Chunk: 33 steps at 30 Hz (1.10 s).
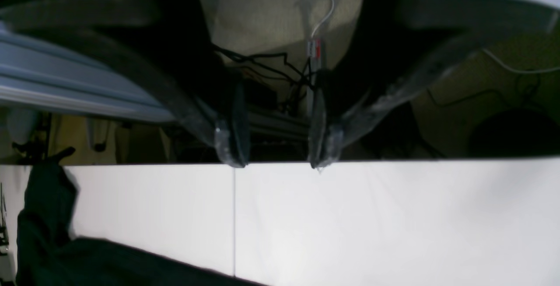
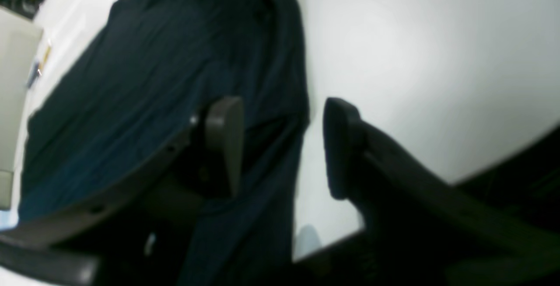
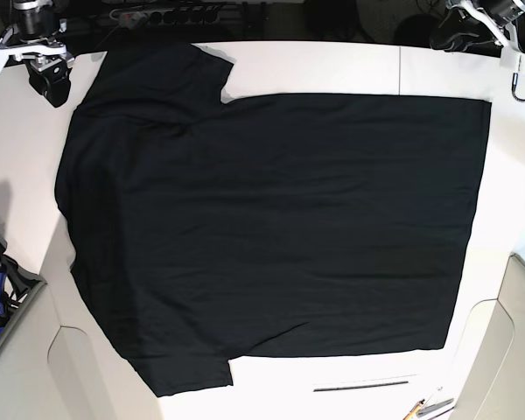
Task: Fold the T-shirt properly
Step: 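Lower both grippers onto the shirt's shoulder corners and pinch them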
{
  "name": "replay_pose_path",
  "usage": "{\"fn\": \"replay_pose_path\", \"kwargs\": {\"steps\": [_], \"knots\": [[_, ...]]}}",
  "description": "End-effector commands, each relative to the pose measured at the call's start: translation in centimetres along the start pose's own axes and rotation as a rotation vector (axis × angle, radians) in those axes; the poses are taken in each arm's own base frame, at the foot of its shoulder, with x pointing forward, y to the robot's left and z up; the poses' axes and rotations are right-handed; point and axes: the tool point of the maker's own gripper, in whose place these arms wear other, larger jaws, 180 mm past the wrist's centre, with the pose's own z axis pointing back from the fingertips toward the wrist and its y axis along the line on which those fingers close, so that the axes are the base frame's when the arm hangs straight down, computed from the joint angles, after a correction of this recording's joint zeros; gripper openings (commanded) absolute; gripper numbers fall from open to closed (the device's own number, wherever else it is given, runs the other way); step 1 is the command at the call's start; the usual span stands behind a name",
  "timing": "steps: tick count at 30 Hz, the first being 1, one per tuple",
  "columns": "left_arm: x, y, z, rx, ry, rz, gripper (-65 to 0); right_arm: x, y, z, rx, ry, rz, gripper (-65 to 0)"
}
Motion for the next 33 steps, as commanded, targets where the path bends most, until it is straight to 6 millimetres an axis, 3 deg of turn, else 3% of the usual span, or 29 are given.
{"fn": "replay_pose_path", "kwargs": {"steps": [1, 7, 14, 19, 23, 25, 30, 33], "knots": [[0.6, -0.2, 0.4, -0.012, -0.018, -0.009, -38.3, 1.1, 0.4, -0.1, 0.016, -0.034, 0.023, -35.5], [1.0, -0.3, 0.2, -0.019, -0.031, -0.008, -38.3, 1.2, 0.8, -2.9, -0.005, 0.003, 0.06, -34.9], [2.0, -0.5, -0.4, -0.029, -0.038, -0.025, -38.3, -0.7, -0.1, -6.4, -0.011, 0.068, -0.006, -32.0], [2.0, -0.5, -0.4, -0.03, -0.04, -0.025, -38.3, -3.4, -0.9, -7.7, -0.013, 0.151, -0.063, -32.0], [2.2, -0.6, -0.5, -0.032, -0.045, -0.026, -38.3, -4.3, 0.2, -7.8, 0.054, 0.172, -0.07, -32.3], [2.2, -0.5, -0.5, -0.031, -0.046, -0.027, -38.3, -4.3, 0.4, -7.7, 0.062, 0.173, -0.066, -38.2], [4.0, 0.7, 0.7, 0.009, -0.101, -0.03, -37.3, -4.6, 0.4, -7.7, 0.063, 0.194, -0.062, -64.9], [6.5, 2.0, 2.5, 0.053, -0.185, -0.028, -34.8, -4.6, 0.4, -7.7, 0.062, 0.195, -0.061, -65.0]]}}
